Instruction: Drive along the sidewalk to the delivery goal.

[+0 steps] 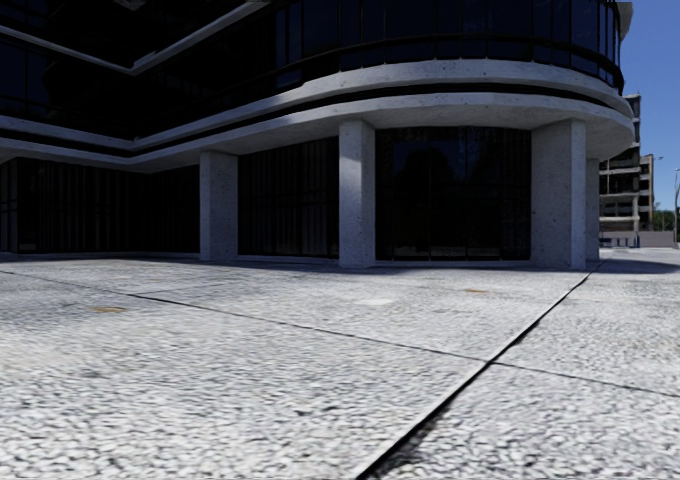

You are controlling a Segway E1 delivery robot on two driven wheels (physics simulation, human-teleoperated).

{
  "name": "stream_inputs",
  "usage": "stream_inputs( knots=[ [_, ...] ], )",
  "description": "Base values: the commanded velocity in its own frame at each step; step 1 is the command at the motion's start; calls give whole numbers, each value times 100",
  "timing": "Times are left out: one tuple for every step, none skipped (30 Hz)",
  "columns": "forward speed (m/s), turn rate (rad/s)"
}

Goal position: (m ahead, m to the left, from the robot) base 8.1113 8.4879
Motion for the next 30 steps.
stream_inputs(
  knots=[
    [133,58],
    [133,58],
    [133,58],
    [133,58],
    [133,58],
    [133,58],
    [133,58],
    [133,58],
    [133,58],
    [133,58],
    [133,58],
    [133,58],
    [133,58],
    [133,58],
    [133,58],
    [133,58],
    [133,58],
    [133,58],
    [133,58],
    [133,58],
    [133,58],
    [133,58],
    [133,58],
    [133,58],
    [133,58],
    [136,58],
    [138,58],
    [138,58],
    [139,58],
    [139,58]
  ],
)
